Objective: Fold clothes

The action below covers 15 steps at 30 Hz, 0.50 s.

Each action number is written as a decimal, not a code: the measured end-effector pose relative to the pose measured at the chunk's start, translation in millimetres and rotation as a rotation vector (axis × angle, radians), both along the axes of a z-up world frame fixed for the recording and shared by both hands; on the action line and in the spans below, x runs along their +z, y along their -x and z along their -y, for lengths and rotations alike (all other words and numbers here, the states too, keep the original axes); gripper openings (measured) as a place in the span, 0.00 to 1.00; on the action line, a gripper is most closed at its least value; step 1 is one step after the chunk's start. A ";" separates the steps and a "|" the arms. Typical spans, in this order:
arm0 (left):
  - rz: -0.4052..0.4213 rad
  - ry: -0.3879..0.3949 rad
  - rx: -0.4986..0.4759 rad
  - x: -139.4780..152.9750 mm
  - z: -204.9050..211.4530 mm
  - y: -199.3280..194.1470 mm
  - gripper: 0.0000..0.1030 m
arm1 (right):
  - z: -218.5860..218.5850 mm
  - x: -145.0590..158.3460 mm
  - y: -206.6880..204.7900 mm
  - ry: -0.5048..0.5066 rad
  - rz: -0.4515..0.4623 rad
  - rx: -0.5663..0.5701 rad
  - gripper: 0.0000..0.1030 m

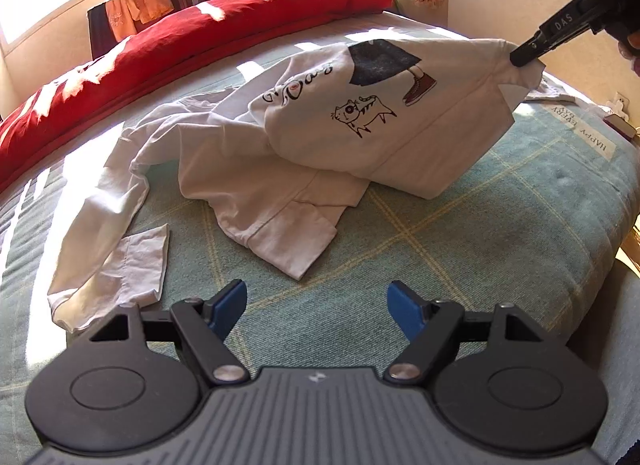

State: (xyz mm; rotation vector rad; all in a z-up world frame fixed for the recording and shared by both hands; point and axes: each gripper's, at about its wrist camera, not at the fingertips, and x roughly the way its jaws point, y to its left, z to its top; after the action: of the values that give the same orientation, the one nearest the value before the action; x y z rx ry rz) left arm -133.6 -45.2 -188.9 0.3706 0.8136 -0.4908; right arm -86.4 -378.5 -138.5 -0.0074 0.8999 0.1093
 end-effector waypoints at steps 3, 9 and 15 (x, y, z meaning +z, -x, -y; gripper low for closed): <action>-0.006 0.005 0.022 -0.5 -4.4 -3.8 0.76 | -1.4 -12.2 -10.1 0.078 -0.019 -0.015 0.03; -0.021 0.016 0.048 -1.2 -13.7 -7.9 0.76 | -9.4 -29.9 -22.7 0.195 -0.031 -0.053 0.10; -0.048 0.009 0.058 -5.1 -20.5 -9.8 0.76 | -29.9 -7.0 -12.6 0.125 0.017 0.021 0.16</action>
State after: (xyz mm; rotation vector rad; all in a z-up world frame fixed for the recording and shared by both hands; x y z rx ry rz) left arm -123.8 -24.7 -194.0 0.3264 0.8657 -0.4502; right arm -73.8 -348.6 -145.5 -0.1339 0.8887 0.0727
